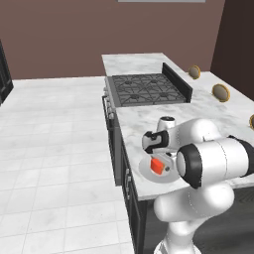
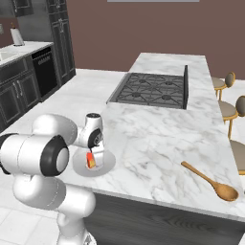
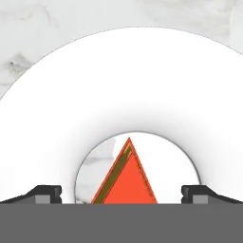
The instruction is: Pick the cheese from the counter and place it in the microwave.
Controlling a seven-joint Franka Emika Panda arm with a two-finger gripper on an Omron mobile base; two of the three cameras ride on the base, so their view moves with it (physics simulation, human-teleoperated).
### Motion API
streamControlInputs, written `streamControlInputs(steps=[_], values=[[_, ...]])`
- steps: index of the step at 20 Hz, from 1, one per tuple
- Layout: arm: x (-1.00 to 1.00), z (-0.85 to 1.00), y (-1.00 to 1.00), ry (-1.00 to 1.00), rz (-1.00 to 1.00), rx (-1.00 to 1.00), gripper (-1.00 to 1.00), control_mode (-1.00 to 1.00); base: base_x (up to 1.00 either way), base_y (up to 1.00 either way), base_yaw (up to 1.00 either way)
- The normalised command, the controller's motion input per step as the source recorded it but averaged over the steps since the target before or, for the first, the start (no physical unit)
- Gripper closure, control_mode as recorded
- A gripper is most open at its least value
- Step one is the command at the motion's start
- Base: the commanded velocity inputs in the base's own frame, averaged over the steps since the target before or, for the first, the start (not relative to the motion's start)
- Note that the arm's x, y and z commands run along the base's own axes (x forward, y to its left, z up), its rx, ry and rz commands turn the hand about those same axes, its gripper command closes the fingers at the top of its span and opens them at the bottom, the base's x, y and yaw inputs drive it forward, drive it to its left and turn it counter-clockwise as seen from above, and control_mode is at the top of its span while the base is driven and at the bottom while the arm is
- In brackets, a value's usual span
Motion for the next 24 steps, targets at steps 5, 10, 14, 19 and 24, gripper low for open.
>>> streamControlInputs(steps=[5, 10, 14, 19, 24], values=[[0.00, -0.05, 0.08, 0.02, -0.04, 0.00, 1.00, -1.00, 0.00, 0.00, 0.00], [-0.02, 0.00, 0.00, 0.00, 0.00, 0.00, 1.00, -1.00, 0.00, 0.00, 0.00], [-0.16, 0.00, 0.00, 0.00, 0.00, 0.00, 1.00, -1.00, 0.00, 0.00, 0.00], [-0.06, 0.84, -0.03, 0.05, 0.01, 0.05, 1.00, -1.00, 0.00, 0.00, 0.00], [-0.52, 1.00, 0.00, 0.01, 0.09, 0.01, 1.00, -1.00, 0.00, 0.00, 0.00]])
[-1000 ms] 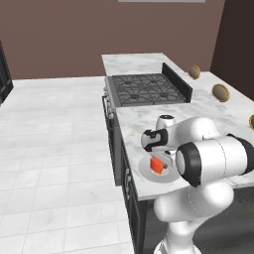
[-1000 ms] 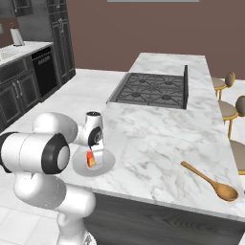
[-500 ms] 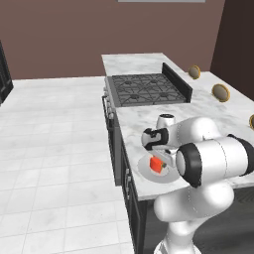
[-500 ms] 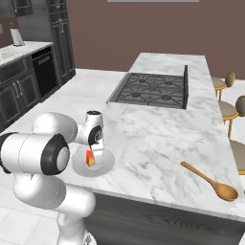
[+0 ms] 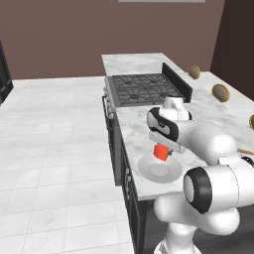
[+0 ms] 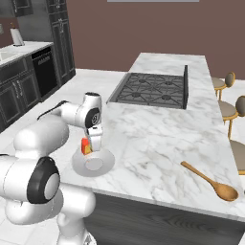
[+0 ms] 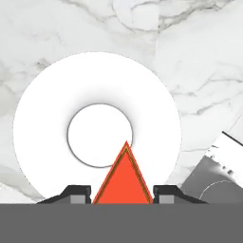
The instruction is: Pick the cheese from the counter and place it in the microwave.
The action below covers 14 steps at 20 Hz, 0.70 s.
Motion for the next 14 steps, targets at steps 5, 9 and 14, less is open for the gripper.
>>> streamControlInputs(steps=[5, 9, 14], values=[[-0.78, 0.75, 0.06, 0.00, 0.22, 0.00, 1.00, -1.00, 0.00, 0.00, 0.00], [-0.71, 0.49, 0.00, 0.00, 0.21, 0.00, 1.00, -1.00, 0.00, 0.00, 0.00], [-0.53, 0.32, 0.00, 0.00, 0.09, 0.00, 1.00, -1.00, 0.00, 0.00, 0.00]])
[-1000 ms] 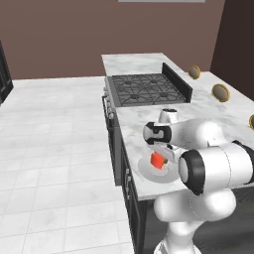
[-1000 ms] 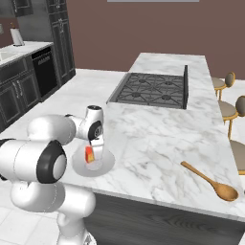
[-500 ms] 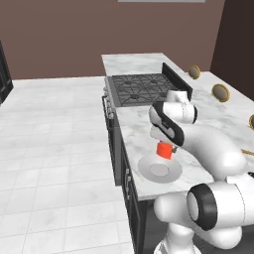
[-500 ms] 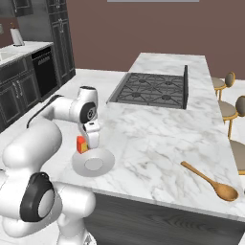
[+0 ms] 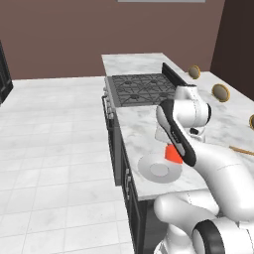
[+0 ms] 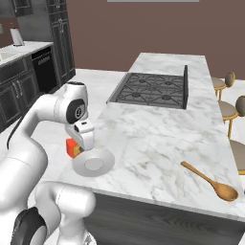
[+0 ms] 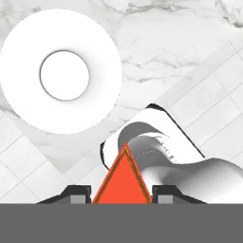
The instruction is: Pick the cheese from the counter and place it in the microwave.
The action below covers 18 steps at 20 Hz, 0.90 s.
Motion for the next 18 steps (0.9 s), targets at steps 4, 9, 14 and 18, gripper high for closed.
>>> streamControlInputs(steps=[4, 9, 14, 18], values=[[-0.08, 0.01, 0.00, 0.00, 0.00, 0.00, 1.00, -1.00, 0.00, 0.00, 0.00], [0.00, 0.00, 0.00, 0.00, 0.00, 0.00, 1.00, -1.00, 0.00, 0.00, 0.00], [0.00, 0.00, 0.00, 0.00, 0.00, 0.00, 1.00, -1.00, 0.00, 0.00, 0.00], [0.00, 0.00, 0.00, 0.00, 0.00, 0.00, 1.00, -1.00, 0.00, 0.00, 0.00]])
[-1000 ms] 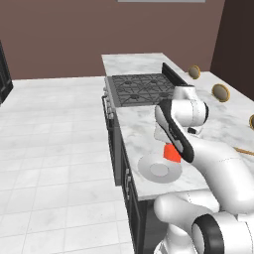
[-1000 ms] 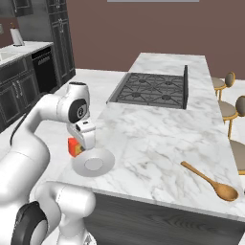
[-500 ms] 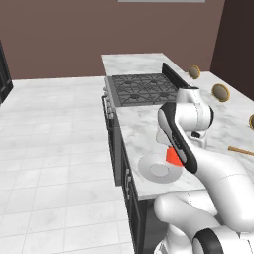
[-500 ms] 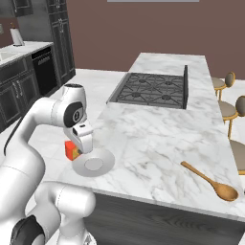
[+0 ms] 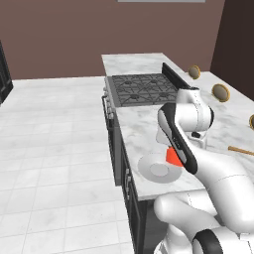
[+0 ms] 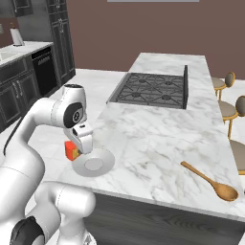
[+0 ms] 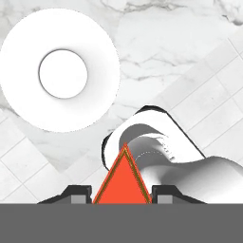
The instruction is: Pick the cheese from the counter and place it in the microwave.
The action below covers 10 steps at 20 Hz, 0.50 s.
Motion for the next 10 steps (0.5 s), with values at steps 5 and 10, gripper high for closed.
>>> streamControlInputs(steps=[5, 10], values=[[0.00, 0.00, 0.00, 0.00, 0.00, 0.00, 1.00, 1.00, 0.00, 0.00, 0.00], [0.00, 0.00, 0.00, 0.00, 0.00, 0.00, 1.00, 1.00, -0.18, 0.00, 0.04]])
